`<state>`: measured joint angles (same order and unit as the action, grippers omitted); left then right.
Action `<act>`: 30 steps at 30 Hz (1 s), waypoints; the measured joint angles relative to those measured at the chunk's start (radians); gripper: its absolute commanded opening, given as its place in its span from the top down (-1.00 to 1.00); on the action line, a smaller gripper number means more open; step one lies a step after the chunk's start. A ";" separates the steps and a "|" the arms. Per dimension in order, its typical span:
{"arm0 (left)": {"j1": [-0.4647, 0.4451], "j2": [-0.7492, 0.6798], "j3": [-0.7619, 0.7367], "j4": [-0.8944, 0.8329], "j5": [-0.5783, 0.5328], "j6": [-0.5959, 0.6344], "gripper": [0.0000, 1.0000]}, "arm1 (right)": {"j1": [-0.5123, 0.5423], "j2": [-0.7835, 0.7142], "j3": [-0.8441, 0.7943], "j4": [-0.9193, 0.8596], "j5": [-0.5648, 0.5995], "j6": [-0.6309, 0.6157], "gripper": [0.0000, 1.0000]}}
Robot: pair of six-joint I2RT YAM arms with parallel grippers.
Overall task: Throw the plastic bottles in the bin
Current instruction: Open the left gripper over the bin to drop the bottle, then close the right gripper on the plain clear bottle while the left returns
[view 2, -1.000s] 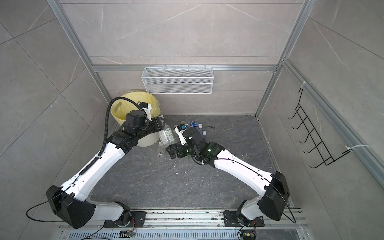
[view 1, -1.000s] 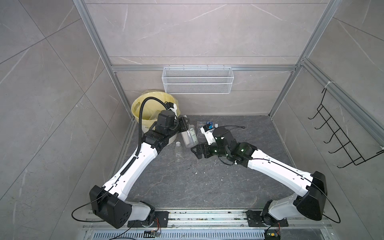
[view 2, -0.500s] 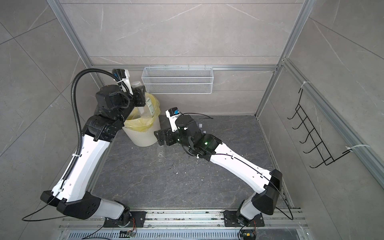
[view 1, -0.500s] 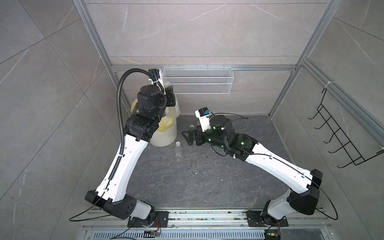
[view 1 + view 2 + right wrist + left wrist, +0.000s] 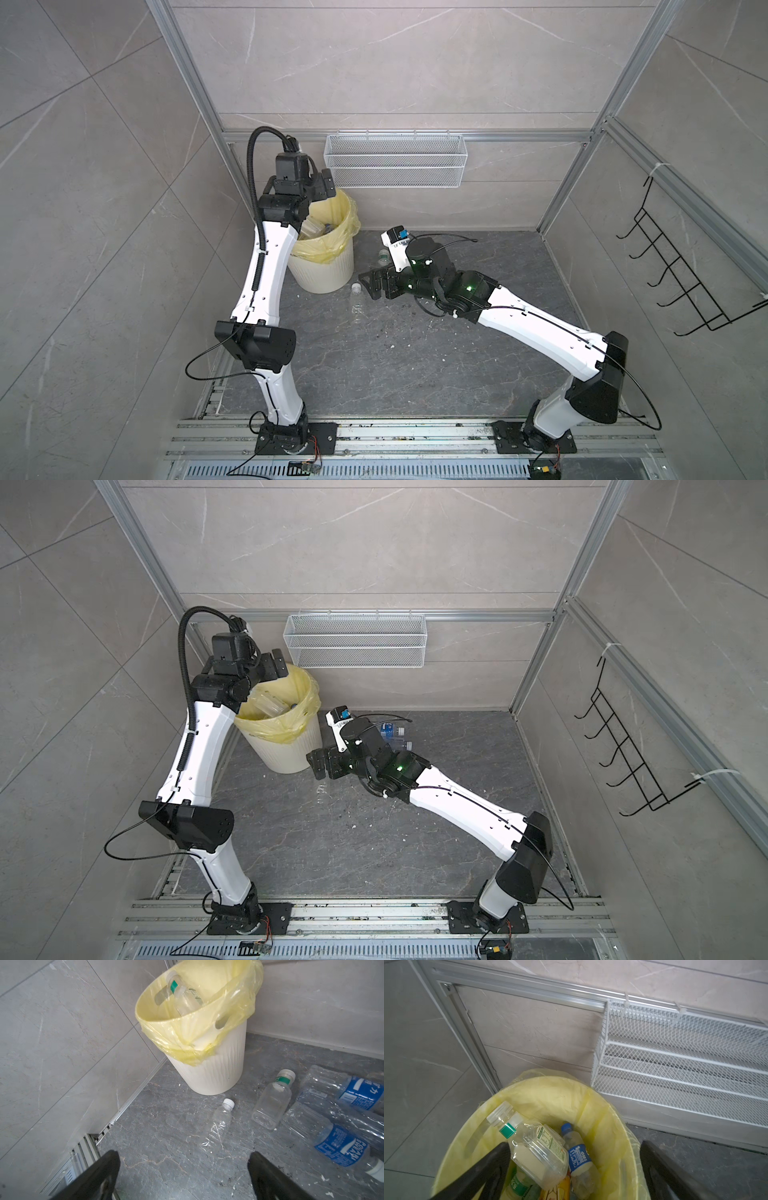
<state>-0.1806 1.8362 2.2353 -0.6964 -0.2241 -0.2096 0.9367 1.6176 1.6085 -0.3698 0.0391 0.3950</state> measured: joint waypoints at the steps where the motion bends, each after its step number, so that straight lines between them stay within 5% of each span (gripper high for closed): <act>1: -0.005 -0.018 -0.026 -0.001 0.013 -0.005 -1.00 | 0.000 0.000 -0.005 0.000 0.001 0.002 -1.00; 17: -0.029 -0.413 -0.488 0.063 0.264 -0.161 -1.00 | 0.000 0.013 -0.105 0.010 0.080 0.091 -1.00; 30: -0.029 -0.653 -1.080 0.158 0.443 -0.351 -1.00 | 0.035 0.313 -0.136 0.069 0.066 0.242 -0.98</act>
<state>-0.2096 1.1831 1.1553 -0.5381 0.2192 -0.5606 0.9718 1.9308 1.4723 -0.3012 0.1051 0.6373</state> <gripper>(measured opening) 0.998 0.992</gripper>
